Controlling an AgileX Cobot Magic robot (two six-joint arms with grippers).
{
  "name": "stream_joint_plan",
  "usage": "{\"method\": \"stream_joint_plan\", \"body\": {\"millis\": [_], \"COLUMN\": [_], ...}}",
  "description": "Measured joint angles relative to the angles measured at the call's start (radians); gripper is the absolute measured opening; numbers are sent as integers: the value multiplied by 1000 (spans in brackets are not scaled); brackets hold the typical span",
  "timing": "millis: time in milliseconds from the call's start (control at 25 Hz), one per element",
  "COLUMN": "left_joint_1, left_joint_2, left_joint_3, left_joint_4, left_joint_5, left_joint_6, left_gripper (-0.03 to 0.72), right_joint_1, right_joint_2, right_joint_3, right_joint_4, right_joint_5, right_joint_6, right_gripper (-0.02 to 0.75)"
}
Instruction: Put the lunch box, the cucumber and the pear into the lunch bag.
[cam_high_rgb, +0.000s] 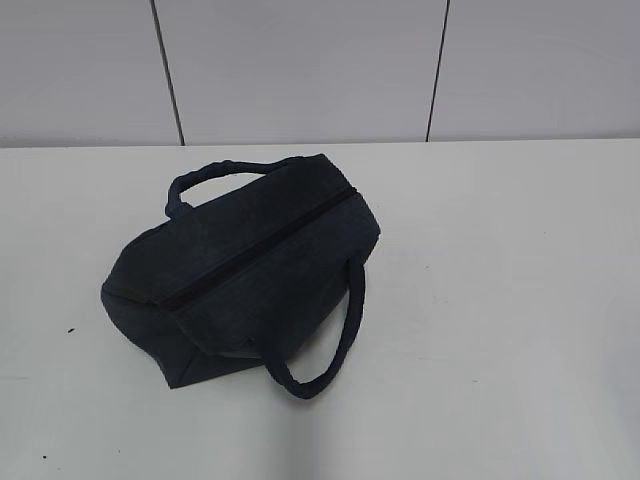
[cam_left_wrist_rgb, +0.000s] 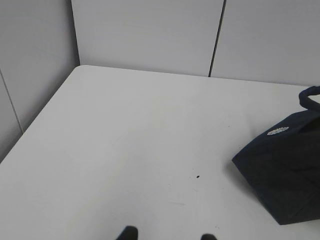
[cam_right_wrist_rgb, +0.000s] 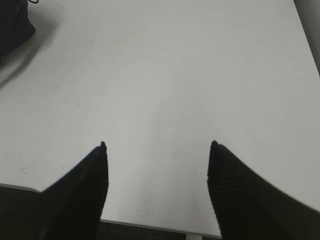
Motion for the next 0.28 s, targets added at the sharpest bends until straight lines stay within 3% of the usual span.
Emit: {"method": "stream_joint_plan", "body": {"millis": [280], "left_joint_1": [0], "left_joint_2": [0], "left_joint_3": [0], "left_joint_4": [0], "left_joint_5": [0], "left_joint_6": [0], "left_gripper": [246], "right_joint_1": [0], "right_joint_2": [0], "right_joint_3": [0], "right_joint_4": [0], "right_joint_5": [0], "right_joint_6": [0], "right_gripper": [491]}}
